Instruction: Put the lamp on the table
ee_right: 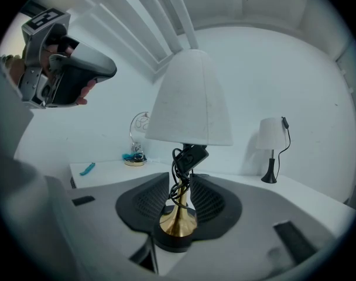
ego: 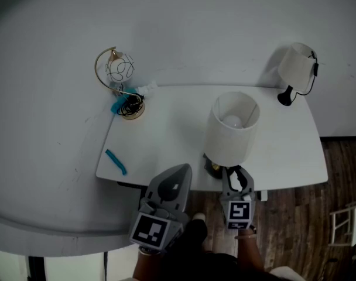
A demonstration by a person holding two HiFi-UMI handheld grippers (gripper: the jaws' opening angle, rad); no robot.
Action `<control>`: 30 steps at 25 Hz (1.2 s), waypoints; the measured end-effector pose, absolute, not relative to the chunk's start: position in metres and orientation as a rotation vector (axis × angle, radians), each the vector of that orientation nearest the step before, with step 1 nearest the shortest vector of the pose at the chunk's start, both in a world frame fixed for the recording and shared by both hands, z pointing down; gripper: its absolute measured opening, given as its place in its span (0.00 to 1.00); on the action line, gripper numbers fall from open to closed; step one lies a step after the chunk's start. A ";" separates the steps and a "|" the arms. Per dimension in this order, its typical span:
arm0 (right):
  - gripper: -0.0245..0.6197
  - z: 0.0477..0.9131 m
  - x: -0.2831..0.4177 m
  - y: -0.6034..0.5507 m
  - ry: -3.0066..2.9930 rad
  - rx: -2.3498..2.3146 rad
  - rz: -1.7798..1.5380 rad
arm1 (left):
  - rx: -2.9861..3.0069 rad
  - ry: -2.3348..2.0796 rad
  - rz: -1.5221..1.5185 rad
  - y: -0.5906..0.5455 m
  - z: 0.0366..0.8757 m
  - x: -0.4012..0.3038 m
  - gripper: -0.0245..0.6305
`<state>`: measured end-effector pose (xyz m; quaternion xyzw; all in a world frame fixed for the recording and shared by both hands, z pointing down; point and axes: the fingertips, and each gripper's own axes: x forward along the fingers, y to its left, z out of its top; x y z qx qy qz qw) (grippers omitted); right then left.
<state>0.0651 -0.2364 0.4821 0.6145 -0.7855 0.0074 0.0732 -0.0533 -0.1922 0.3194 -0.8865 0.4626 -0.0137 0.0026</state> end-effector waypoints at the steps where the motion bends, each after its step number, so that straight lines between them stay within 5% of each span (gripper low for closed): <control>1: 0.21 0.481 0.065 -0.234 -2.362 1.847 0.022 | -2.779 1.452 -0.042 -0.190 0.319 -0.053 0.04; 30: 0.07 0.455 0.068 -0.177 -2.385 1.838 -0.051 | -2.748 1.472 -0.003 -0.129 0.304 -0.051 0.04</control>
